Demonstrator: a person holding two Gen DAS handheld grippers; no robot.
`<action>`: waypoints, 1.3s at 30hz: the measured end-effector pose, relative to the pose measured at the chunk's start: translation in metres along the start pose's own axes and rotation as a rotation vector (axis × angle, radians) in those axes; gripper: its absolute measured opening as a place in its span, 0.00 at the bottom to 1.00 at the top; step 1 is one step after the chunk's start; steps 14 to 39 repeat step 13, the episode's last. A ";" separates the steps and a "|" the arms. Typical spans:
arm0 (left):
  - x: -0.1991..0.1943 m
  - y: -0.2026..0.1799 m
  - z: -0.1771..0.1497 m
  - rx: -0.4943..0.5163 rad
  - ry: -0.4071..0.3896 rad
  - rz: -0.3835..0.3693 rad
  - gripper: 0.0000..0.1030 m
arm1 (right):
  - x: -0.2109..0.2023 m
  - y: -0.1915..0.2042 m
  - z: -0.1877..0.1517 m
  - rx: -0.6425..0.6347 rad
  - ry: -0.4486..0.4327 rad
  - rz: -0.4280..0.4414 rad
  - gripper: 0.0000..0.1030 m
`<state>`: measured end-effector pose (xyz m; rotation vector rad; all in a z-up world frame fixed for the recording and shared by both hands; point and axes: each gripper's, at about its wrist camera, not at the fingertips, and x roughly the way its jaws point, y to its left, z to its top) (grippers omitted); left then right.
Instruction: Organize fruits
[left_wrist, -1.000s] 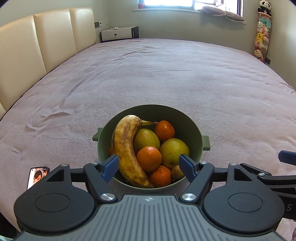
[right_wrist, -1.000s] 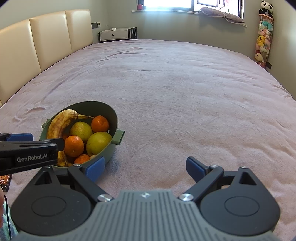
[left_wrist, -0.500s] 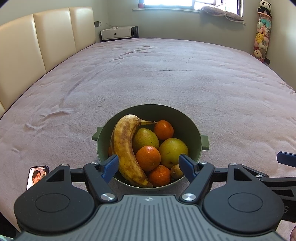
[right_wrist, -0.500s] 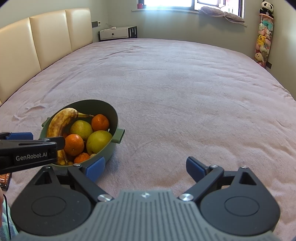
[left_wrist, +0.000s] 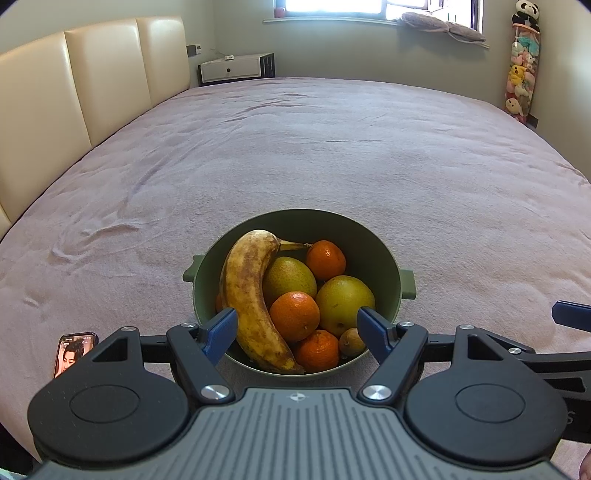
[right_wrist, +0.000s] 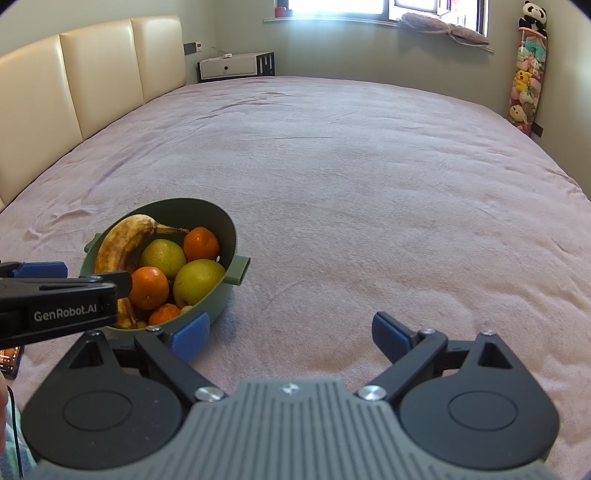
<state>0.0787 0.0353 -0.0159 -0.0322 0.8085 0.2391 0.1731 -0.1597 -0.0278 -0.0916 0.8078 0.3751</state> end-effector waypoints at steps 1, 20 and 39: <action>0.000 0.000 0.000 0.001 -0.001 0.000 0.84 | 0.000 0.000 0.000 0.000 0.000 0.000 0.89; -0.002 -0.002 -0.001 0.014 -0.016 -0.004 0.84 | 0.000 0.001 0.000 0.001 0.001 -0.001 0.90; -0.002 -0.002 -0.001 0.014 -0.016 -0.004 0.84 | 0.000 0.001 0.000 0.001 0.001 -0.001 0.90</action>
